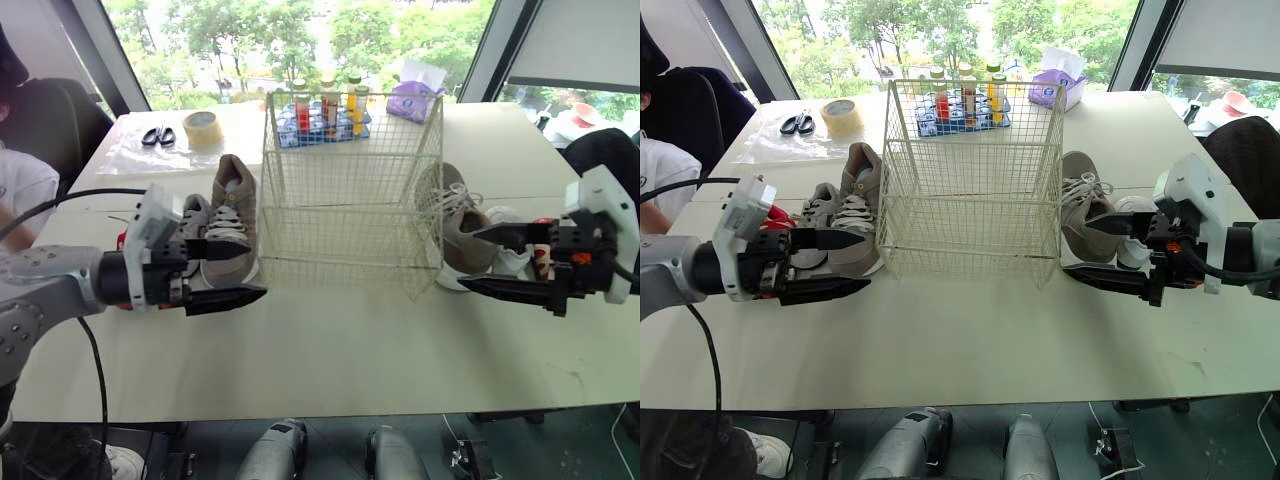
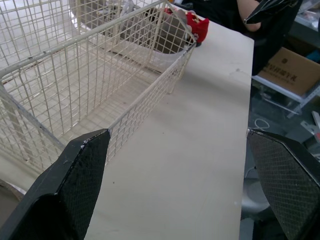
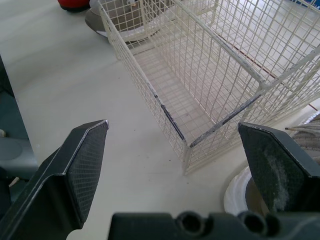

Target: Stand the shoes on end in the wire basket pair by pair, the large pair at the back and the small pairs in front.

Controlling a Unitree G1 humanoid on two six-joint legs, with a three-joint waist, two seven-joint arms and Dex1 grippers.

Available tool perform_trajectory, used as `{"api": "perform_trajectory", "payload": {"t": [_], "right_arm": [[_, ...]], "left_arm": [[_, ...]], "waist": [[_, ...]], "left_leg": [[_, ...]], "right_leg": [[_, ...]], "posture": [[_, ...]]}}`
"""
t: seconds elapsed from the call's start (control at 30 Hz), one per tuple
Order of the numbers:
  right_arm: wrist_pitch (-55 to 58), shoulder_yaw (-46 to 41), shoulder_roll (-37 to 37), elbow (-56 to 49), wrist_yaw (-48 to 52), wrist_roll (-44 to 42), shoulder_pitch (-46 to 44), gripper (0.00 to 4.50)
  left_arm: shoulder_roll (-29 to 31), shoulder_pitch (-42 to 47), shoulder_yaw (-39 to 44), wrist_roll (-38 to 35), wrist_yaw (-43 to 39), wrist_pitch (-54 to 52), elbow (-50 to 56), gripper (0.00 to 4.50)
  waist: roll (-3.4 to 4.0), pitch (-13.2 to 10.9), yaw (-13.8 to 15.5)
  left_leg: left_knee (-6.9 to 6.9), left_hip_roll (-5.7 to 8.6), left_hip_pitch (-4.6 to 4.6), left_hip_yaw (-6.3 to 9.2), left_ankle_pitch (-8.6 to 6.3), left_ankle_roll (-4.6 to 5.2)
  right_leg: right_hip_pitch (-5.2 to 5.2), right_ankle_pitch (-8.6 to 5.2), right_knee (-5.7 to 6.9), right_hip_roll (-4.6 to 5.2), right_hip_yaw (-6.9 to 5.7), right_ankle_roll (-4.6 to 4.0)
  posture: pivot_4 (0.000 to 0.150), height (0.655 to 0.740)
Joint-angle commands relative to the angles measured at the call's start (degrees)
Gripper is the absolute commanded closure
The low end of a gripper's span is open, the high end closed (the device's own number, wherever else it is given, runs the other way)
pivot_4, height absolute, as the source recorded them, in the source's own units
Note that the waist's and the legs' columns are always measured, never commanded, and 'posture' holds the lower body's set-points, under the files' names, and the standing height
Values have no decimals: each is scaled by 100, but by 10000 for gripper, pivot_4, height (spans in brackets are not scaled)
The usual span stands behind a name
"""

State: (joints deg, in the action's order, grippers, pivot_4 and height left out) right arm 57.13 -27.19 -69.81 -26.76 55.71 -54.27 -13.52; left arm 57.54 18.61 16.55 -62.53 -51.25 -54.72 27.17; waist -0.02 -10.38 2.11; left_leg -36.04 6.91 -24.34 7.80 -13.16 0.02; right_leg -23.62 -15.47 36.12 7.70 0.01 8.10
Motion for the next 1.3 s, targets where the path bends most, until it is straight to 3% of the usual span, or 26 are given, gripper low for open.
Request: {"api": "perform_trajectory", "payload": {"t": [0.03, 0.53, 0.8, 0.93, 1.07, 1.3], "right_arm": [[2, -160, -91, -59, 8, 21, 15, 0], [-112, -272, 33, -125, -369, 325, 249, 0], [-293, -82, 360, 153, -1578, 1379, 228, 0], [426, -7, 1074, 104, -2781, 1408, -174, 0], [1029, -172, 2442, -224, -4225, 1435, -577, 0], [950, 189, 3575, -560, -5083, 1851, -286, 0]], "left_arm": [[47, 70, 89, -27, 21, 34, 130, 254], [-107, 330, -29, -259, 180, -83, 50, 254], [-447, 749, -333, -249, 243, -32, -46, 254], [-737, 1010, -569, -243, 280, -19, -66, 254], [-864, 1030, -742, -66, 112, 71, -101, 254], [-906, 978, -875, 264, -191, 284, -196, 254]], "waist": [[0, 0, 0], [1, 1, 0], [-1, 2, 4], [-6, 6, -10], [-6, 7, -56], [-7, 10, -145]], "left_leg": [[0, 0, 0, 0, 0, 0], [-9, 0, 0, -1, 1, 0], [-15, 3, 2, -1, 4, -4], [-15, 3, 4, -1, 22, -34], [-12, 0, 8, -1, 32, -49], [-13, 7, 10, 2, 35, -52]], "right_leg": [[0, 0, 0, 0, 0, 0], [3, 3, 3, -2, 0, -2], [6, 5, 9, -2, 1, -3], [7, 9, 11, -3, 4, -2], [5, 12, 17, -6, 6, -2], [4, 13, 31, -6, 8, 0]], "posture": [[1500, 7400], [1500, 7400], [1500, 7400], [1500, 7400], [1500, 7400], [1500, 7400]]}}
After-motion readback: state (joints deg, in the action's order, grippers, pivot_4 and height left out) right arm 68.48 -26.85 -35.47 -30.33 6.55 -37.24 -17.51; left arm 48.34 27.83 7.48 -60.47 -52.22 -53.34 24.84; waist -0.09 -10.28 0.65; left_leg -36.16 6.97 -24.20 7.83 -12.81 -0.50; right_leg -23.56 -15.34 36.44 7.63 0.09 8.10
